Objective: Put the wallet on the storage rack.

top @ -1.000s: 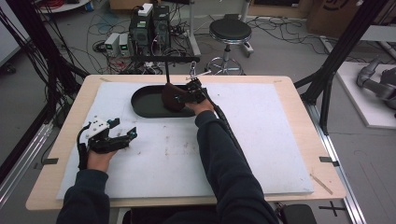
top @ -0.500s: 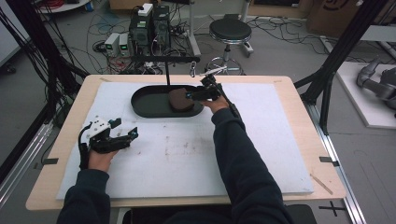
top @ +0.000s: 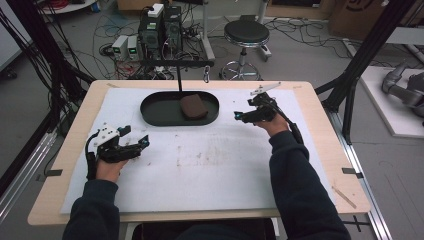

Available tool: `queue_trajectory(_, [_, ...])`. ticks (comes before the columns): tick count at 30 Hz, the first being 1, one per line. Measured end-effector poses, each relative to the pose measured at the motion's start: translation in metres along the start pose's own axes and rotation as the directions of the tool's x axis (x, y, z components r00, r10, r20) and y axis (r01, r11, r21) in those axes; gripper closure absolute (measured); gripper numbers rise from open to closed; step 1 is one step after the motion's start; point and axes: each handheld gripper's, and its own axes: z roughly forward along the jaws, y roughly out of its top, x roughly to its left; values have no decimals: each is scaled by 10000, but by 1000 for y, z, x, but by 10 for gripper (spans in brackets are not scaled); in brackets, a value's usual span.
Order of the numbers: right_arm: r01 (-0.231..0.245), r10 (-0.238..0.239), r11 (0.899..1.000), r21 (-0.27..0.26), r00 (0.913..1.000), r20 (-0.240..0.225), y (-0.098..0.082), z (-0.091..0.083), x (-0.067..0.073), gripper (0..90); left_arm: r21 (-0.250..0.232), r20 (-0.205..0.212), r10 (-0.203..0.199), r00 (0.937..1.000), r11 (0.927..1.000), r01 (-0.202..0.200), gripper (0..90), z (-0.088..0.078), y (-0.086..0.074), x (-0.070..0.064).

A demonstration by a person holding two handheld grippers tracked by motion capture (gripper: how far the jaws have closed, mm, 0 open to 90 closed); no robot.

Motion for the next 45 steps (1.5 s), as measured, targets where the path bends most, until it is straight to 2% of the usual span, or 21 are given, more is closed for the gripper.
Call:
queue_trajectory(1, [-15,16,10000,-62,9999,142,-6,-6,-1,193,-43,1,14,10000,10000,-14,188,1,1,0])
queue_trajectory(3, [343,-353,9981,-517,9992,-185,-22,-22,-2,193,-82,-3,-15,10000,10000,15,188,2,1,0])
queue_trajectory(4, [289,-295,9969,-737,9995,-75,-29,-28,-2,192,-70,-5,-46,10000,10000,46,188,2,1,1])
queue_trajectory(5, [124,-124,9977,-672,9999,0,-35,-34,-3,192,-65,13,-138,9999,9999,138,188,3,1,2])
queue_trajectory(6, [100,-93,9963,-852,9999,86,-43,-41,-4,192,-56,1,-168,9999,9998,168,188,4,1,2])
queue_trajectory(8, [-87,100,9930,-1178,9999,103,-58,-53,-6,192,-49,-14,-144,9999,9999,144,188,5,3,2])
queue_trajectory(13, [-308,413,9851,-1693,9974,588,-92,-77,-11,192,-27,-13,-45,10000,10000,45,188,6,4,1])
queue_trajectory(16, [-694,833,9792,-1906,9943,662,-107,-84,-12,193,-37,-23,-13,10000,10000,13,188,6,4,1])
queue_trajectory(18, [-697,857,9775,-1990,9936,732,-115,-87,-12,193,-55,-52,-2,10000,10000,1,189,6,4,0])
queue_trajectory(23, [-617,835,9812,-1829,9900,1136,-122,-91,-9,193,-54,-80,30,10000,10000,-31,189,5,4,0])
queue_trajectory(34, [-688,907,9813,-1800,9890,1169,-126,-88,-6,193,-11,82,200,9998,9998,-200,189,3,4,-8])
queue_trajectory(45, [-694,887,9844,-1615,9893,1155,-127,-84,-7,193,113,45,226,9997,9997,-226,189,5,2,-7])
